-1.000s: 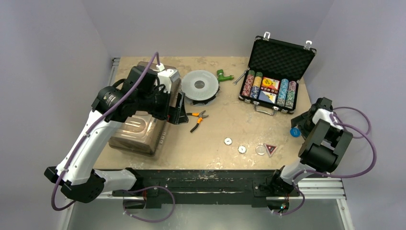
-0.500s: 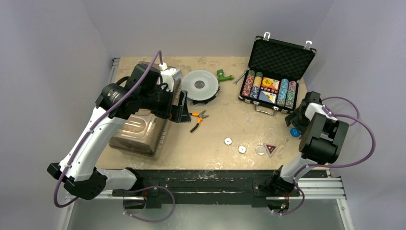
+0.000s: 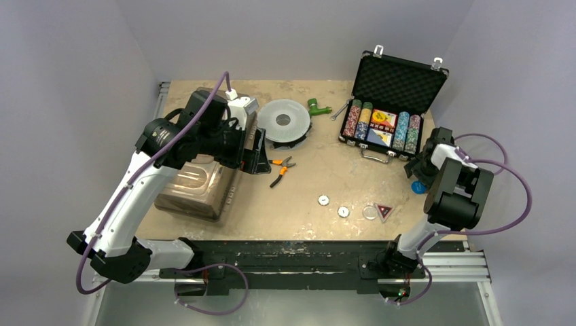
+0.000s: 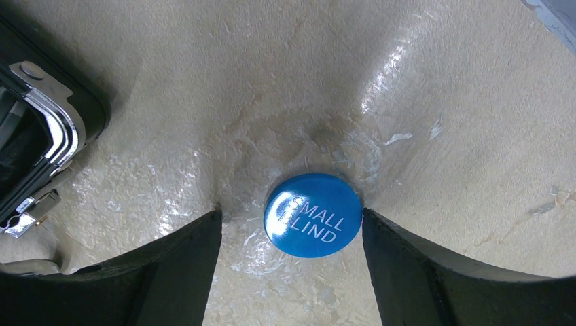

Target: Pack up texas hold em set

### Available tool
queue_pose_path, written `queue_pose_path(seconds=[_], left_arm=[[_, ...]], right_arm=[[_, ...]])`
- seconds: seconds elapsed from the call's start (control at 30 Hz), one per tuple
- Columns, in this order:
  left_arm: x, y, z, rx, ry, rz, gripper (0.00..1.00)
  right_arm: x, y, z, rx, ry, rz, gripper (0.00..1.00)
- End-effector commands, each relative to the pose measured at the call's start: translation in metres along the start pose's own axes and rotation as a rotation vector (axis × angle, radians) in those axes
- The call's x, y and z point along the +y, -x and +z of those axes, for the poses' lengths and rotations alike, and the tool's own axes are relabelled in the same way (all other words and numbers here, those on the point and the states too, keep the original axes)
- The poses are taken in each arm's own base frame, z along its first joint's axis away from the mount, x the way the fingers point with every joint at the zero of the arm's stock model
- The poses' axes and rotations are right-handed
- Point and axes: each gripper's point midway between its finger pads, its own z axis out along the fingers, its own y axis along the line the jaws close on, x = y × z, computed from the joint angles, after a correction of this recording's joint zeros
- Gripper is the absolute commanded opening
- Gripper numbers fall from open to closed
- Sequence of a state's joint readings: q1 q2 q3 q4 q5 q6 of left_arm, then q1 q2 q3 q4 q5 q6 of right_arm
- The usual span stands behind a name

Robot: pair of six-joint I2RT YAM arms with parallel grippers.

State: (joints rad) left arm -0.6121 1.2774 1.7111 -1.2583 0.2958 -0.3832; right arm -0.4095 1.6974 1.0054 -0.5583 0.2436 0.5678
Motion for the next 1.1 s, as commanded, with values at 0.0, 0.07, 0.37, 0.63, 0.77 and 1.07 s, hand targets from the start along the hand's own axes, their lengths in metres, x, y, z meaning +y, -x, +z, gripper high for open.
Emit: queue_pose_path(seconds=[0.0,0.07,0.37,0.63,0.77,1.07], left_arm=[[-0.010,0.010,-0.011,-0.056,-0.029,0.023,1.00],[-0.009,0.010,-0.011,-0.053,-0.029,0.023,1.00],[-0.008,0.010,-0.011,-0.057,-0.020,0.030,1.00],[-0.009,0.011,-0.009,-0.053,-0.028,0.027,1.00],[-0.009,0.011,-0.009,-0.054,-0.028,0.027,1.00],[-0.009,0.010,-0.011,-0.056,-0.030,0.029,1.00]], right_arm=[[-0.001,-0.005,0.008,0.000,-0.002,-0.008,0.74],[-0.001,-0.007,0.010,0.008,0.003,-0.005,0.75],[-0.003,-0.018,0.012,0.026,0.019,0.010,0.74],[-0.002,-0.021,0.013,0.029,0.034,-0.003,0.61],[0.000,-0.019,0.011,0.024,0.047,-0.008,0.52],[0.017,-0.023,0.008,0.040,0.140,-0.075,0.40]])
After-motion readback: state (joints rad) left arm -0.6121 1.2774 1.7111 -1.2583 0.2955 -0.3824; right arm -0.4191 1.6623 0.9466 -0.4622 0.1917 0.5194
